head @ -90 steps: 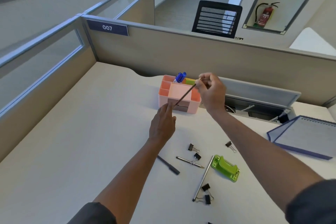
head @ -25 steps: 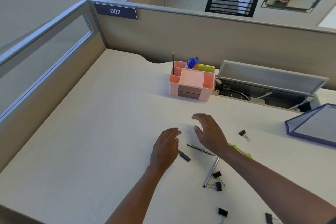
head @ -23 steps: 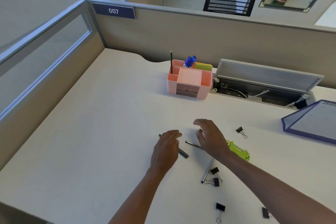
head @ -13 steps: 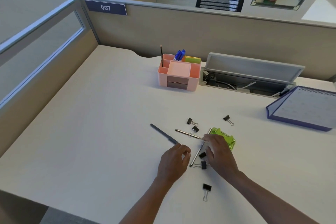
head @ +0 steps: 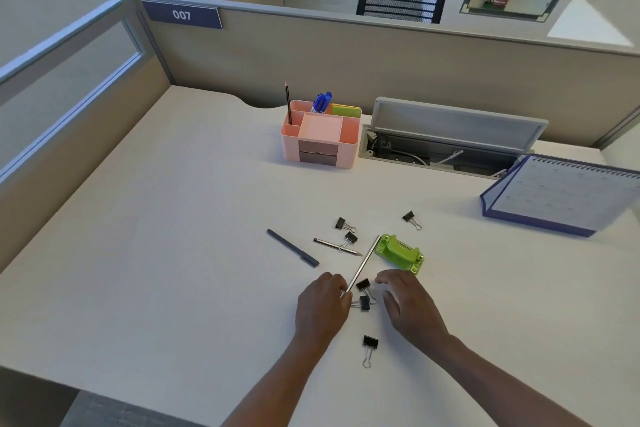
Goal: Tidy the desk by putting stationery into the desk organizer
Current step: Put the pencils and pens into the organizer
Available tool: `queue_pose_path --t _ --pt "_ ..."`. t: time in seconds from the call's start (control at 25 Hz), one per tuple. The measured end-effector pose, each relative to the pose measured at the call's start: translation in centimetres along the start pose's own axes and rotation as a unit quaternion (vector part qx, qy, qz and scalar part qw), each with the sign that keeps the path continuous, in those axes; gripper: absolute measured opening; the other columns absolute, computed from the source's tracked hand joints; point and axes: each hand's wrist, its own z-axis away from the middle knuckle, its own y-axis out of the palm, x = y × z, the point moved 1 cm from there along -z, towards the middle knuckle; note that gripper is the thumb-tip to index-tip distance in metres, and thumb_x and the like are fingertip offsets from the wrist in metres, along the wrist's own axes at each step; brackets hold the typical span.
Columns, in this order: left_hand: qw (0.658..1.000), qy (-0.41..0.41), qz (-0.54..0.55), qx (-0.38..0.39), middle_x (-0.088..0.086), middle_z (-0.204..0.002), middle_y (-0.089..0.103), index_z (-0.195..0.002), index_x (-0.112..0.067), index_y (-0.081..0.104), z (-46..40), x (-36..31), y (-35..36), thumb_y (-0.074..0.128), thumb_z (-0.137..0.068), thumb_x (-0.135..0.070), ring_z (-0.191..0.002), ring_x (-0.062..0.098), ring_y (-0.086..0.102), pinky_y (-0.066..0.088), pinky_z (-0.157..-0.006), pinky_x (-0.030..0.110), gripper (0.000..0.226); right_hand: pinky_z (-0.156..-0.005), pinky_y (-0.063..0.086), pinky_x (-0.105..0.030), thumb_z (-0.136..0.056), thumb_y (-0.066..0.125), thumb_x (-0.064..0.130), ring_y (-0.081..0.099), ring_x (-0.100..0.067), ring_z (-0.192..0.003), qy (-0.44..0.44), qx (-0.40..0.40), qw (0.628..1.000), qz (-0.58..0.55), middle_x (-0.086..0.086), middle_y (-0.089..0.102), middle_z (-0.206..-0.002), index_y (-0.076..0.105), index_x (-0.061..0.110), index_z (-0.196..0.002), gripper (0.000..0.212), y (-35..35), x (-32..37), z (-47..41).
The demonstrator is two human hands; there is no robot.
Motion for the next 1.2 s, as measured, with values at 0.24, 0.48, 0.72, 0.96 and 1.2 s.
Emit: queue_pose_path --t 0.24,0.48,0.72,0.96,1.2 --pt "0.997 -0.022 -0.078 0.019 0.000 -0.088 0.063 -0.085 -0.018 0.059 -0.4 -0.8 -0.3 0.050 -0.092 -0.030 -0.079 0.019 0.060 0.044 -0.064 0.029 0.016 -0.086 0.041 -0.014 -0.090 0.060 0.007 0.053 -0.007 -0.106 -0.001 0.003 1.000 -0.008 0.012 0.058 -0.107 0.062 0.023 -0.109 0.025 0.1 -0.3 0.2" --pt "0.996 -0.016 -0.089 0.021 0.004 -0.085 0.060 -0.076 -0.019 0.045 -0.5 -0.9 -1.0 0.046 -0.092 -0.019 -0.070 0.020 0.053 0.034 -0.059 0.028 0.016 -0.087 0.041 -0.014 -0.091 0.059 0.009 0.053 -0.003 -0.109 0.004 -0.008 1.000 -0.021 0.014 0.058 -0.109 0.061 0.026 -0.112 0.027 -0.2 0.0 -0.8" --pt "0.998 -0.012 -0.054 -0.035 -0.002 -0.070 0.052 -0.072 -0.021 0.046 0.1 -0.5 -1.6 0.057 -0.090 -0.023 -0.053 0.015 0.041 0.031 -0.049 0.026 0.021 -0.093 0.042 -0.020 -0.089 0.062 0.003 0.054 -0.007 -0.110 0.025 -0.058 0.997 -0.044 0.015 0.057 -0.112 0.062 0.019 -0.116 0.031 -0.9 0.9 -3.2" --pt "0.998 0.008 -0.013 -0.060 -0.003 -0.079 0.050 -0.083 -0.020 0.049 -0.3 -0.3 -2.3 0.053 -0.096 -0.026 -0.049 0.016 0.036 0.030 -0.047 0.025 0.015 -0.078 0.050 -0.026 -0.095 0.056 0.015 0.065 -0.005 -0.084 0.171 -0.087 0.968 -0.161 0.009 0.063 -0.113 0.049 0.020 -0.131 0.038 -2.3 2.5 -8.7" --pt "0.997 0.024 0.034 -0.063 -0.004 -0.090 0.050 -0.095 -0.018 0.051 -2.4 0.7 -3.2 0.048 -0.100 -0.029 -0.057 0.018 0.046 0.035 -0.053 0.023 0.013 -0.065 0.059 -0.026 -0.094 0.063 0.016 0.071 -0.013 -0.074 0.193 -0.119 0.937 -0.267 -0.003 0.072 -0.087 0.051 0.021 -0.123 0.031 -2.5 4.0 -12.9"
